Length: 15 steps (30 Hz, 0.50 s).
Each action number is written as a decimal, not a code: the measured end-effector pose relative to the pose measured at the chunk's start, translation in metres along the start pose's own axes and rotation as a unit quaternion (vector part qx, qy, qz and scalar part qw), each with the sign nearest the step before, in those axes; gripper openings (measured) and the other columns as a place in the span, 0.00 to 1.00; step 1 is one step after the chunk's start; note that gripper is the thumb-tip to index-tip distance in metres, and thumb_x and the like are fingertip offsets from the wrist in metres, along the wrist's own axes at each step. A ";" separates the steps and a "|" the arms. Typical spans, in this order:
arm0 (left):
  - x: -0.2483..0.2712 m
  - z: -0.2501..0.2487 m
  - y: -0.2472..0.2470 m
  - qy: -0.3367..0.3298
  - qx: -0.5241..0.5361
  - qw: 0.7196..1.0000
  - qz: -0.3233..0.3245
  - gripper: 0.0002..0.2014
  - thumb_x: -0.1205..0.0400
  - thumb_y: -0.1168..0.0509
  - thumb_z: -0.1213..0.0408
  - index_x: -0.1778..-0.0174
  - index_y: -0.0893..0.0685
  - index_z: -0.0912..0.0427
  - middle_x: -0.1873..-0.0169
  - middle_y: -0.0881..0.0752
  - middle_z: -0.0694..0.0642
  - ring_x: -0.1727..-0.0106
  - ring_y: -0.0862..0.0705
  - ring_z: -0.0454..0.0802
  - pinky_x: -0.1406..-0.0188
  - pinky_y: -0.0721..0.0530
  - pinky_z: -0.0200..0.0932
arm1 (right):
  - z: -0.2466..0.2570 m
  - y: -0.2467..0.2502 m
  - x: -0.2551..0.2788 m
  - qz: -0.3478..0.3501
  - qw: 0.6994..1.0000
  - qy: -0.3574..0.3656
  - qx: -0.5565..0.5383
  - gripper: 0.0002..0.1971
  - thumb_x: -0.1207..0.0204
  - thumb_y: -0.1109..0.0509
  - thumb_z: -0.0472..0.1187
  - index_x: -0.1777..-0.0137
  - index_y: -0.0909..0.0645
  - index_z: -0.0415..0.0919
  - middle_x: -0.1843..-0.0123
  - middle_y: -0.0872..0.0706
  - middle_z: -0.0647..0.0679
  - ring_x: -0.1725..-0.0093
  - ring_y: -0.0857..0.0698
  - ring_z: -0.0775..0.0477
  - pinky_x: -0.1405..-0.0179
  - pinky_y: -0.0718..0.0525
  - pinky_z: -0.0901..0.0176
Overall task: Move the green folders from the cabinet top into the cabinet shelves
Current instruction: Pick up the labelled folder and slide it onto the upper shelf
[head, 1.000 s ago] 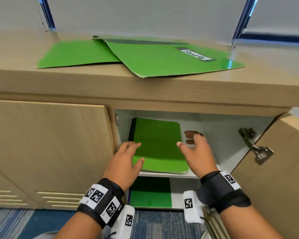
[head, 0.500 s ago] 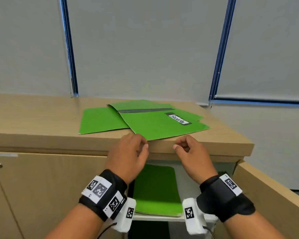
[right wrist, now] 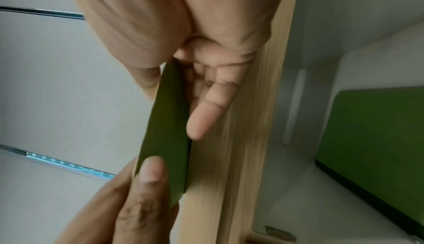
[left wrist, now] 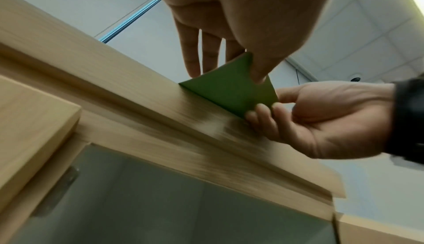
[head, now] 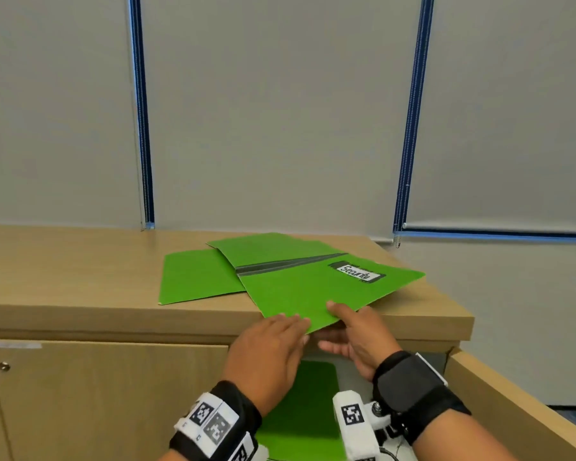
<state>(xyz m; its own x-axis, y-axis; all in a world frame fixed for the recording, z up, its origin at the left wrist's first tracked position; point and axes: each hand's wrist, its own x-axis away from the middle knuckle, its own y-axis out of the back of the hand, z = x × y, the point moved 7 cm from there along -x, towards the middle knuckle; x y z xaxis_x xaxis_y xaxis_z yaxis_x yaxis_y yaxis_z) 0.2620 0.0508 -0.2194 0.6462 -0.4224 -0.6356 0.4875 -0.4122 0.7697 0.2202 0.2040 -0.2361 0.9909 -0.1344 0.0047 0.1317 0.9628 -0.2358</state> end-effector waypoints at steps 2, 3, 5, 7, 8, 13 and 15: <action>0.005 -0.003 0.002 0.014 0.030 0.999 0.013 0.28 0.17 0.57 0.35 0.26 0.25 0.41 0.29 0.22 0.40 0.28 0.26 0.42 0.28 0.29 0.43 | 0.008 -0.002 0.003 0.009 0.997 0.049 -0.051 0.12 0.19 0.35 0.31 0.36 0.23 0.34 0.46 0.11 0.36 0.55 0.10 0.38 0.67 0.11 0.50; 0.006 0.000 0.004 0.028 0.055 0.998 0.011 0.32 0.19 0.58 0.32 0.25 0.28 0.41 0.27 0.25 0.40 0.27 0.29 0.40 0.27 0.30 0.42 | 0.013 -0.002 0.005 0.018 0.995 0.069 -0.070 0.13 0.19 0.37 0.28 0.37 0.22 0.36 0.46 0.10 0.38 0.51 0.10 0.38 0.62 0.10 0.47; 0.001 0.009 0.017 0.046 0.104 0.993 -0.031 0.35 0.21 0.59 0.29 0.23 0.30 0.43 0.26 0.28 0.41 0.25 0.32 0.39 0.28 0.32 0.39 | 0.024 0.000 0.010 0.042 0.989 0.097 -0.103 0.16 0.19 0.39 0.25 0.36 0.20 0.38 0.43 0.09 0.41 0.44 0.11 0.39 0.49 0.11 0.43; -0.007 0.023 0.032 0.071 0.140 0.985 -0.068 0.36 0.20 0.57 0.31 0.21 0.34 0.46 0.22 0.32 0.45 0.22 0.36 0.40 0.25 0.36 0.39 | 0.034 0.006 0.016 0.063 0.984 0.114 -0.120 0.18 0.20 0.40 0.24 0.34 0.20 0.39 0.39 0.11 0.41 0.39 0.13 0.39 0.37 0.16 0.40; -0.011 0.031 0.039 0.081 0.148 0.982 -0.089 0.36 0.20 0.56 0.33 0.19 0.35 0.48 0.20 0.35 0.47 0.20 0.38 0.42 0.22 0.38 0.41 | 0.038 0.009 0.019 0.070 0.983 0.119 -0.118 0.19 0.20 0.40 0.24 0.33 0.21 0.39 0.38 0.11 0.41 0.37 0.14 0.39 0.34 0.18 0.40; -0.030 0.065 0.080 0.152 0.204 0.949 -0.187 0.31 0.14 0.49 0.47 0.16 0.44 0.54 0.16 0.46 0.49 0.16 0.49 0.40 0.19 0.52 0.38 | 0.048 0.028 0.034 0.090 0.985 0.129 -0.075 0.21 0.21 0.38 0.26 0.30 0.23 0.40 0.35 0.13 0.40 0.34 0.16 0.38 0.29 0.23 0.34; -0.031 0.070 0.084 0.183 0.301 0.921 -0.165 0.28 0.12 0.48 0.50 0.16 0.45 0.49 0.17 0.43 0.44 0.18 0.47 0.36 0.18 0.49 0.40 | 0.050 0.033 0.037 0.095 0.984 0.136 -0.064 0.22 0.25 0.35 0.27 0.30 0.23 0.39 0.35 0.13 0.39 0.34 0.16 0.37 0.29 0.25 0.32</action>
<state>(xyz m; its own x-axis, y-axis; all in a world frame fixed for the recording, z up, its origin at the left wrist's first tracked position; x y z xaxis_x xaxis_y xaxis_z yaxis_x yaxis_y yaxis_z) 0.2411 -0.0273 -0.1394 0.7288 0.0611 -0.6819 0.3505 -0.8889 0.2949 0.2626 0.2420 -0.1955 0.9509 -0.0301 -0.3082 -0.0765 0.9415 -0.3282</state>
